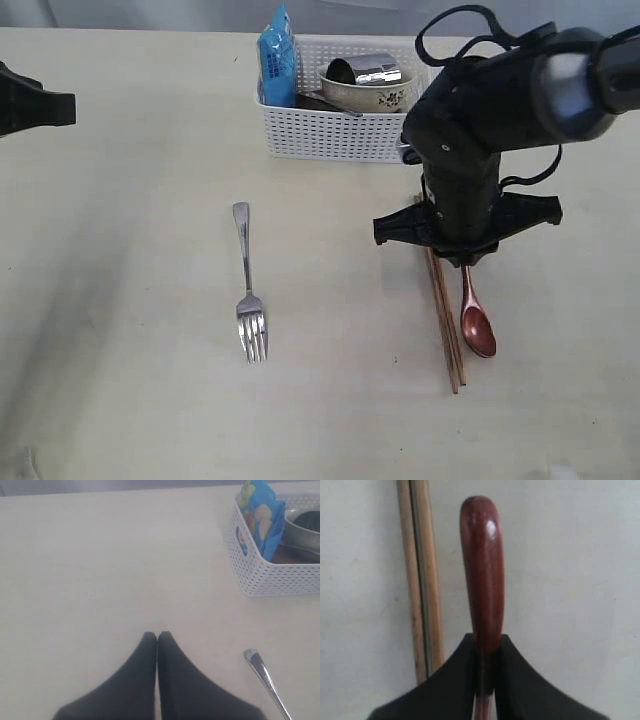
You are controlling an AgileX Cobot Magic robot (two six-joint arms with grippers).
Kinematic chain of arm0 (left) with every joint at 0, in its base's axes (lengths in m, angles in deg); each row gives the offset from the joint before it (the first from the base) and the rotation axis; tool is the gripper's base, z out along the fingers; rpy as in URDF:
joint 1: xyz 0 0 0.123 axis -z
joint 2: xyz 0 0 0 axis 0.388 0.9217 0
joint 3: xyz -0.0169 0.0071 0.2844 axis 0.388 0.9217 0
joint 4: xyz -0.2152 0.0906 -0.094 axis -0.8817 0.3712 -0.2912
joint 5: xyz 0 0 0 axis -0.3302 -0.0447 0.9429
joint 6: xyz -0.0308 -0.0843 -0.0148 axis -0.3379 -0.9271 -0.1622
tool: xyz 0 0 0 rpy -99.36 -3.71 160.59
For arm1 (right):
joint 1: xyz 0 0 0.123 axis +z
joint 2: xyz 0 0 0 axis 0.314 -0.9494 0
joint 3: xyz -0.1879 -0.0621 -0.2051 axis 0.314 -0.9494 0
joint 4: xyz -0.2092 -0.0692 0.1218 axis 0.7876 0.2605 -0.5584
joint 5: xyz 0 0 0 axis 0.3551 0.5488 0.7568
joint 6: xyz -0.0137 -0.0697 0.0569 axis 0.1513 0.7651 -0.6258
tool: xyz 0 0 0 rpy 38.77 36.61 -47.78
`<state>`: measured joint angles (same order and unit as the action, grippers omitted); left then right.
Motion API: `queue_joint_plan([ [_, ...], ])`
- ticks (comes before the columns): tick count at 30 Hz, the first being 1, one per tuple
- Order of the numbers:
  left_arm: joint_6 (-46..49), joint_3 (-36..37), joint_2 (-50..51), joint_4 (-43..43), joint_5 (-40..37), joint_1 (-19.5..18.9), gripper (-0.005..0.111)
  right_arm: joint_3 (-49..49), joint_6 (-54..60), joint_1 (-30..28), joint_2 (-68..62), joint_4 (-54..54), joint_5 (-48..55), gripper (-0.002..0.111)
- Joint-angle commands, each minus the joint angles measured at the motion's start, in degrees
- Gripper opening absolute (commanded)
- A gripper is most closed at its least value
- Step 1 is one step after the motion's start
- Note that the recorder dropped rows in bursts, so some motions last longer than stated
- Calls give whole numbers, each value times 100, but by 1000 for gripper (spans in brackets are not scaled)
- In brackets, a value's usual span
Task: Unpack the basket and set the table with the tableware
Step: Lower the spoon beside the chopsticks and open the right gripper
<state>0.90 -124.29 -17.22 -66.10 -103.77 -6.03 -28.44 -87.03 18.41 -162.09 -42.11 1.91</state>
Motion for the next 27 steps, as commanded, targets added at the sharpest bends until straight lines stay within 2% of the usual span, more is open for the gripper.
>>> queue_joint_plan([
  [1,-55,33,1,-50,-28,39,0,-24,-113,-11,-59,202,2,0],
  [18,-55,33,1,-50,-28,39,0,-24,-66,-130,-81,161,-45,0],
  [27,-55,33,1,-50,-40,39,0,-24,163,-130,-81,-289,113,0],
])
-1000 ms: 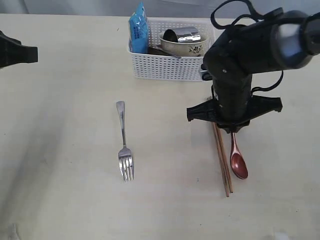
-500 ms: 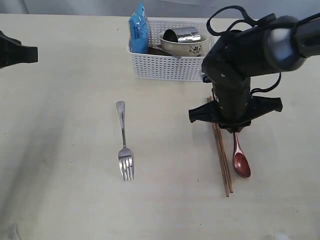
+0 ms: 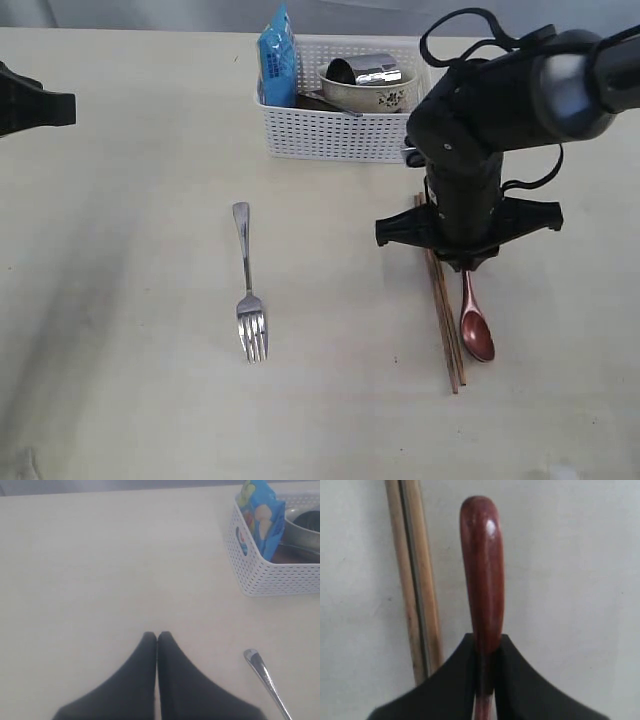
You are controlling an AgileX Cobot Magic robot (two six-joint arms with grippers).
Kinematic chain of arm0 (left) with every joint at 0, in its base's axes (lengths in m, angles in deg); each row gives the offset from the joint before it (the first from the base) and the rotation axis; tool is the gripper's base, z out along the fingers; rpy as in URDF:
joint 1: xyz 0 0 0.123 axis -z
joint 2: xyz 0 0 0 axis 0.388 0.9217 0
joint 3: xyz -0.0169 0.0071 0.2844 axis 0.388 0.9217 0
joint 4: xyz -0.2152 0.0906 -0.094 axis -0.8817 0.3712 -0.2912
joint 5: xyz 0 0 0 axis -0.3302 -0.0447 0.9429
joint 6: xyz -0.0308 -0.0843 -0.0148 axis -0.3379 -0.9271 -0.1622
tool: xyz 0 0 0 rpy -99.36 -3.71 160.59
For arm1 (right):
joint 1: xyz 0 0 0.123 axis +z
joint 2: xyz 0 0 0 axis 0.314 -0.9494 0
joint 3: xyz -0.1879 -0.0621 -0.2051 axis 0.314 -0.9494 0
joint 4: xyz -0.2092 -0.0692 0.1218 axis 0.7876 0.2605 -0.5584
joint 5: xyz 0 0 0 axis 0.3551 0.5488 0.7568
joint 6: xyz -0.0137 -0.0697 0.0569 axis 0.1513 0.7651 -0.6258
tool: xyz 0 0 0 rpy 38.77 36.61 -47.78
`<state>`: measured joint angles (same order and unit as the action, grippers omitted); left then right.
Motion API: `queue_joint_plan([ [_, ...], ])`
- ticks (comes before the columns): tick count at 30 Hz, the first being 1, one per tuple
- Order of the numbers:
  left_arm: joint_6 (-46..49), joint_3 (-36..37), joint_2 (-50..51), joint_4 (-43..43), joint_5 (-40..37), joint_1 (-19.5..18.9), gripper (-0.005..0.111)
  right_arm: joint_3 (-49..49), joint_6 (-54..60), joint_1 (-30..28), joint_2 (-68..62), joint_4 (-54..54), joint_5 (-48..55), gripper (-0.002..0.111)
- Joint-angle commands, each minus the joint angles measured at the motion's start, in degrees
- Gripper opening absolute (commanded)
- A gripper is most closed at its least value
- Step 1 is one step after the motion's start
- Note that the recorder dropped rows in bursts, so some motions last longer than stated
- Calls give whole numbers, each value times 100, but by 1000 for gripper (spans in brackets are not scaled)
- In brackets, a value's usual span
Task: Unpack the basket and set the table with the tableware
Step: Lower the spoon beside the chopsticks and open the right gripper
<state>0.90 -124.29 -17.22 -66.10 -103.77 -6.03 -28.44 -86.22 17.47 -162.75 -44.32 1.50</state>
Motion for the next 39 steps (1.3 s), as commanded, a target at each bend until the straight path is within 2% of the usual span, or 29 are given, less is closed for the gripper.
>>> queue_joint_plan([
  [1,-55,33,1,-64,-54,39,0,-24,82,-36,-15,-68,194,0],
  [6,-55,33,1,-65,-64,39,0,-24,168,-36,-15,-68,455,0],
  [25,-55,33,1,-89,-65,39,0,-24,524,-25,-15,-378,410,0],
  [28,-55,33,1,-89,-65,39,0,-24,523,-25,-15,-377,382,10],
  [32,-55,33,1,-88,-92,39,0,-24,523,-25,-15,-353,357,35],
  [34,-55,33,1,-88,-92,39,0,-24,523,-25,-15,-353,297,37],
  [39,-55,33,1,-88,-92,39,0,-24,523,-25,-15,-328,281,34],
])
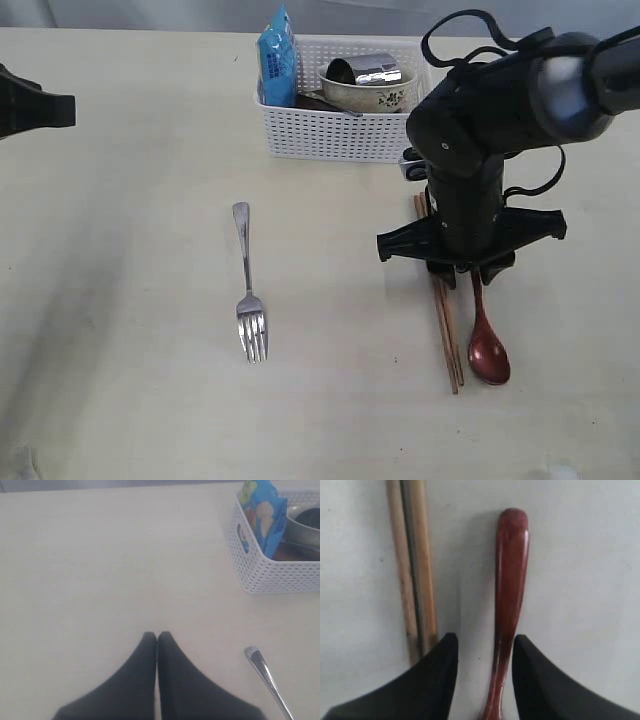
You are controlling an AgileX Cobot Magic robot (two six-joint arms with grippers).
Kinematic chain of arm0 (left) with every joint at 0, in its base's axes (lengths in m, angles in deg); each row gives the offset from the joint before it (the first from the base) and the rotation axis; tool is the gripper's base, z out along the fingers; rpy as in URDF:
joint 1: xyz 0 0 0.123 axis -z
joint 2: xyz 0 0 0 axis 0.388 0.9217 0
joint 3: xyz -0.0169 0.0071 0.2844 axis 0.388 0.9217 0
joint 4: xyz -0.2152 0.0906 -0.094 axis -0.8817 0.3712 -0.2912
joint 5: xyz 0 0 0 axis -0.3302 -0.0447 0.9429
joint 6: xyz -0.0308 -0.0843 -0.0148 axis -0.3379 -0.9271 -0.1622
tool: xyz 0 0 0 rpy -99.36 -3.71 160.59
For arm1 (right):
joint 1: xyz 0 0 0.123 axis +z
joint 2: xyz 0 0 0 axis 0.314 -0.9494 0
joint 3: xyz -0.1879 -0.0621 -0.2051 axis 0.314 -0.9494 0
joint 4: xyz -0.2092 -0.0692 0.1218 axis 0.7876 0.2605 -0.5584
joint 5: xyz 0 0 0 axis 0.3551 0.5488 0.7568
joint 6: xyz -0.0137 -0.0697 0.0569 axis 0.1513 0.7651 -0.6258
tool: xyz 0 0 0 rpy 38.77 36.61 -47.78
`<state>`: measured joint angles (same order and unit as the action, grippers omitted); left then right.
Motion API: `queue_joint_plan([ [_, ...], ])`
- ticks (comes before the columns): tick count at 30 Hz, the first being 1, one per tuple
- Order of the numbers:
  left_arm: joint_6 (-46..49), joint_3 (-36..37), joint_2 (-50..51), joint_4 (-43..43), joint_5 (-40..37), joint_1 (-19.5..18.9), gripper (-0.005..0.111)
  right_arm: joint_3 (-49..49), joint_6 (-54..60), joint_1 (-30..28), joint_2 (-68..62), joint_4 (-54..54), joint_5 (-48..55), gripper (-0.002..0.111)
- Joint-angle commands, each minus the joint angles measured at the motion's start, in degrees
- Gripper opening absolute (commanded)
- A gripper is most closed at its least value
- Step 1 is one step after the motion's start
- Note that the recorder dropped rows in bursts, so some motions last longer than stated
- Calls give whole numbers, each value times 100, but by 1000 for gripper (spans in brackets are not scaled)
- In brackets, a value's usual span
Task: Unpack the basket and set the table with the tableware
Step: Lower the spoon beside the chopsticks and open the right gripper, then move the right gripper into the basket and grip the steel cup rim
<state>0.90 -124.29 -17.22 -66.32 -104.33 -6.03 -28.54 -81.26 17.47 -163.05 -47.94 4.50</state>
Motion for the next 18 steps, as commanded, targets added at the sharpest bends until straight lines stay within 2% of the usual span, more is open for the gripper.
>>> queue_joint_plan([
  [1,-55,33,1,-66,-36,39,0,-15,27,-25,15,47,-31,34],
  [8,-55,33,1,-66,-36,39,0,116,381,-25,219,345,205,34],
  [12,-55,33,1,-66,-36,39,0,648,1136,-37,667,376,639,34],
  [18,-55,33,1,-66,-52,39,0,1573,2590,-37,1090,-204,468,34],
])
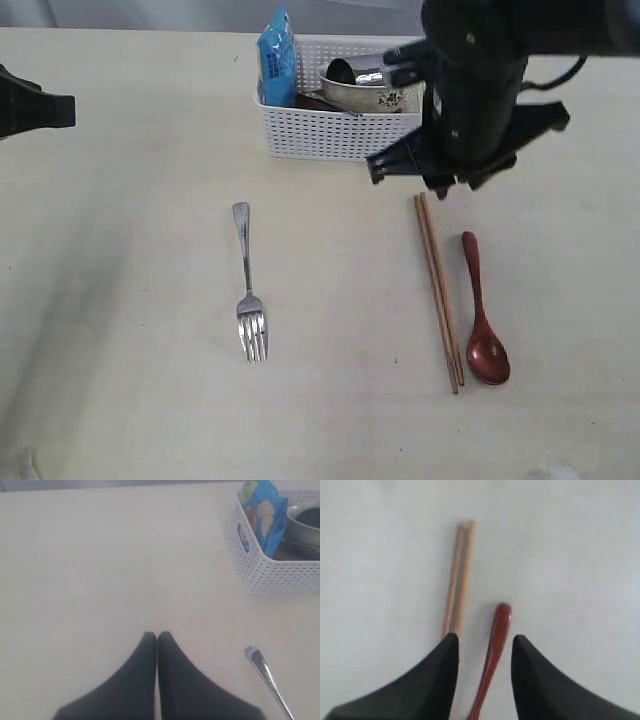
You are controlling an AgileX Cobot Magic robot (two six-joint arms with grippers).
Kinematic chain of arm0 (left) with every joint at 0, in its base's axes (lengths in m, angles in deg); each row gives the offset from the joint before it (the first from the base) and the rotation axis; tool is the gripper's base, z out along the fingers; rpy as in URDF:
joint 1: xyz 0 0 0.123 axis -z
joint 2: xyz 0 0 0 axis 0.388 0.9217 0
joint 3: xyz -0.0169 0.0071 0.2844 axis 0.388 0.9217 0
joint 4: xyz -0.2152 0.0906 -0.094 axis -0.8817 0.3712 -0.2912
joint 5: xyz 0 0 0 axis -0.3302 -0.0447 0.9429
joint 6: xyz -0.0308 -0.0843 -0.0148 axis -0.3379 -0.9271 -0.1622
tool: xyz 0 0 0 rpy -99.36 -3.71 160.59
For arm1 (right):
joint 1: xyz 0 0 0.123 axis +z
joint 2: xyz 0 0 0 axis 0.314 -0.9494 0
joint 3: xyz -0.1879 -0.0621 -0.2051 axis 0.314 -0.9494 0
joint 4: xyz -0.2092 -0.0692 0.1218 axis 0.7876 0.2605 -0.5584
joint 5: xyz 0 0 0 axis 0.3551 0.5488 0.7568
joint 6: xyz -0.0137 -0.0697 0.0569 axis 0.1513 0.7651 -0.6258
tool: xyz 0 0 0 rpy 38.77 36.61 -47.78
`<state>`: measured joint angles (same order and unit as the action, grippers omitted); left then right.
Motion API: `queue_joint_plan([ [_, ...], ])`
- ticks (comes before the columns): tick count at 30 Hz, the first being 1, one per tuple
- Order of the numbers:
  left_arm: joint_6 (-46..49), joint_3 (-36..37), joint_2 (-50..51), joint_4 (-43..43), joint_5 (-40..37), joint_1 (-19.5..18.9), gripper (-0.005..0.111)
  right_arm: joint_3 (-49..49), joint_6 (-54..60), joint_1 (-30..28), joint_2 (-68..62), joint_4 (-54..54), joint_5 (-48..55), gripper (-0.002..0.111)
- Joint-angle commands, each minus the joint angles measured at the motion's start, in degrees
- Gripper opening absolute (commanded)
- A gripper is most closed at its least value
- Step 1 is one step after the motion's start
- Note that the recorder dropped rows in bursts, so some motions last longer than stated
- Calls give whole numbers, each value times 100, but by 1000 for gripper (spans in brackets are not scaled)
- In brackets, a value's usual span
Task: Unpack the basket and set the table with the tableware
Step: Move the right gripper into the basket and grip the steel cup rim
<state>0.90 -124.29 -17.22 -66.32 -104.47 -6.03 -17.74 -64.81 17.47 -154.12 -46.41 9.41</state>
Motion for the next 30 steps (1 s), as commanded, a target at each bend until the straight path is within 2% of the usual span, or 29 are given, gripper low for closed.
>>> queue_joint_plan([
  [1,-55,33,1,-66,-38,39,0,631,1183,-37,197,-441,-32,34],
  [4,-55,33,1,-66,-38,39,0,956,1919,-152,142,-732,-127,34],
  [6,-55,33,1,-66,-51,39,0,1174,2515,-558,129,-1290,-473,36],
  [9,-55,33,1,-66,-50,39,0,1359,3561,-1408,66,-2794,-1255,58],
  [11,-43,33,1,-66,-50,39,0,1433,3841,-1577,-152,-2976,-1673,58],
  [20,15,33,1,-66,-35,39,0,3369,4112,-1295,-2233,-2723,-1597,58],
  [30,39,33,1,-66,32,39,0,4000,4075,-1051,-2838,-2165,-1547,56],
])
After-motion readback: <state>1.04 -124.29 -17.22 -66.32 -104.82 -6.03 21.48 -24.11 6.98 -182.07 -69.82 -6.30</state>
